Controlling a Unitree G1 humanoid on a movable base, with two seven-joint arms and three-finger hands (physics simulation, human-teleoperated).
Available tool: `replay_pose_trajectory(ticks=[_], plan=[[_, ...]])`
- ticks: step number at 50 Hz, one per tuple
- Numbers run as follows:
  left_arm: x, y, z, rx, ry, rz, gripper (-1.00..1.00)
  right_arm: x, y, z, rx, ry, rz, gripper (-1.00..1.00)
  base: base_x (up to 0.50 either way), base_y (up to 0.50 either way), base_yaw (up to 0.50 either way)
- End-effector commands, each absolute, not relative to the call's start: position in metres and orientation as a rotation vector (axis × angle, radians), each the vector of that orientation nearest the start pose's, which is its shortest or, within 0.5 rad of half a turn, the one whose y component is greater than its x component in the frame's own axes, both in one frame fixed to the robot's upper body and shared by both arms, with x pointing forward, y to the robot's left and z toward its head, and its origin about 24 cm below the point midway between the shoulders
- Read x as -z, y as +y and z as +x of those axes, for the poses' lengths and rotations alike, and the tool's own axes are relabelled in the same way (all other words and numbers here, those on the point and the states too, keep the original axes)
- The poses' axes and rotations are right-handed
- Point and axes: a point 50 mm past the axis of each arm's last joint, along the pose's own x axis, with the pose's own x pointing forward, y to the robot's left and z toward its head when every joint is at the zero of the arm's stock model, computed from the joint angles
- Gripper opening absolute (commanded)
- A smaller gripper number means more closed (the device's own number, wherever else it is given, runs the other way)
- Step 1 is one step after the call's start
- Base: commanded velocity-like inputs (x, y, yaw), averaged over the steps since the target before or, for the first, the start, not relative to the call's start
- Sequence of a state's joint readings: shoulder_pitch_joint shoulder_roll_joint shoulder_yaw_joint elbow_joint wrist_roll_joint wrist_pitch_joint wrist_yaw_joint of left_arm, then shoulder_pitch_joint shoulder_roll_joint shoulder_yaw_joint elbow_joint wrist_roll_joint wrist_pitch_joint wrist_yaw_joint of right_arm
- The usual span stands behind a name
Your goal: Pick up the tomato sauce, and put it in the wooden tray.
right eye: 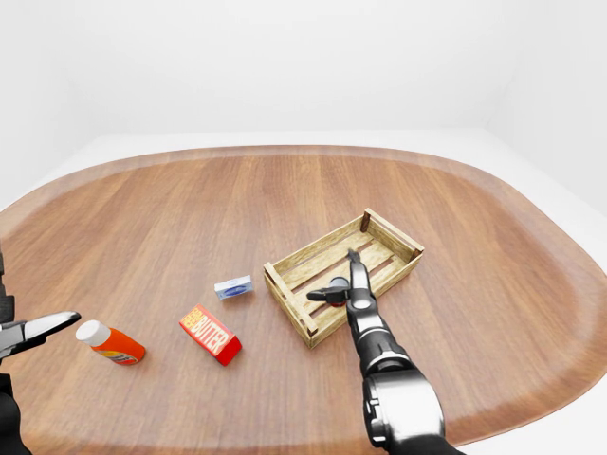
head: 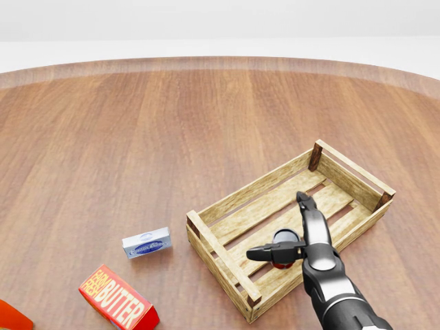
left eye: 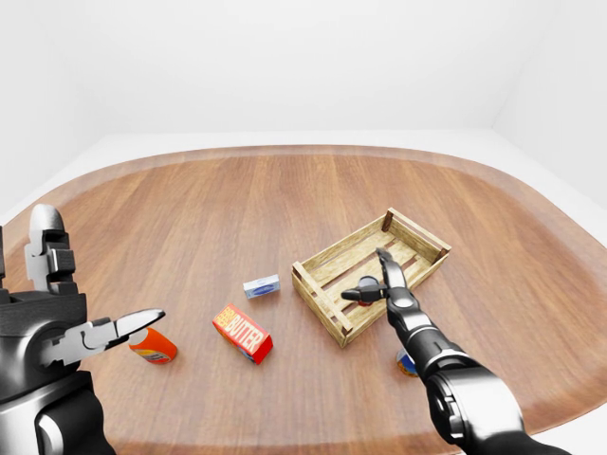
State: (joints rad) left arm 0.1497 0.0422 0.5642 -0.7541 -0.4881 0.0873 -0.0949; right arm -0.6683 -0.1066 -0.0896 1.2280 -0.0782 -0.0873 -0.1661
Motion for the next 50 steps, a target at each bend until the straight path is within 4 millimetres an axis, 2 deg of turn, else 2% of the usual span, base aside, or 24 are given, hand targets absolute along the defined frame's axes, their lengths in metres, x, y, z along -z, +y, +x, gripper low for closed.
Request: replay_pose_trajectory(ticks=[1, 7, 12, 16, 21, 27, 33, 38, 46, 48, 50], plan=[[-0.181, 0.255, 0.161, -0.275, -0.632, -0.145, 0.93, 0.024, -0.169, 0.332, 0.138, 0.475, -0.209, 1.00, 0.00, 0.00, 0.00], [-0.180, 0.255, 0.162, -0.274, -0.627, -0.145, 0.93, 0.023, -0.170, 0.333, 0.141, 0.468, -0.206, 1.00, 0.00, 0.00, 0.00], [-0.179, 0.254, 0.164, -0.272, -0.617, -0.144, 0.93, 0.009, -0.171, 0.341, 0.140, 0.395, -0.189, 1.00, 0.00, 0.00, 0.00], [-0.178, 0.253, 0.164, -0.269, -0.612, -0.143, 0.93, -0.025, -0.170, 0.350, 0.134, 0.204, -0.180, 1.00, 0.00, 0.00, 0.00], [-0.178, 0.253, 0.164, -0.270, -0.613, -0.143, 0.93, -0.069, -0.167, 0.345, 0.115, -0.033, -0.158, 1.00, 0.00, 0.00, 0.00], [-0.178, 0.253, 0.164, -0.270, -0.615, -0.142, 0.93, -0.087, -0.165, 0.338, 0.105, -0.071, -0.153, 1.00, 0.00, 0.00, 0.00], [-0.178, 0.254, 0.164, -0.272, -0.615, -0.143, 0.93, -0.087, -0.165, 0.337, 0.096, -0.072, -0.133, 1.00, 0.00, 0.00, 0.00], [-0.179, 0.255, 0.164, -0.273, -0.618, -0.145, 0.93, -0.081, -0.166, 0.331, 0.069, -0.069, -0.028, 1.00, 0.00, 0.00, 0.00], [-0.178, 0.255, 0.165, -0.274, -0.615, -0.145, 0.93, -0.060, -0.169, 0.298, 0.034, -0.094, 0.107, 1.00, 0.00, 0.00, 0.00], [-0.178, 0.255, 0.165, -0.275, -0.611, -0.145, 0.93, -0.063, -0.169, 0.287, 0.015, -0.121, 0.149, 1.00, 0.00, 0.00, 0.00], [-0.178, 0.255, 0.165, -0.276, -0.611, -0.145, 0.93, -0.073, -0.169, 0.267, -0.021, -0.191, 0.196, 1.00, 0.00, 0.00, 0.00]])
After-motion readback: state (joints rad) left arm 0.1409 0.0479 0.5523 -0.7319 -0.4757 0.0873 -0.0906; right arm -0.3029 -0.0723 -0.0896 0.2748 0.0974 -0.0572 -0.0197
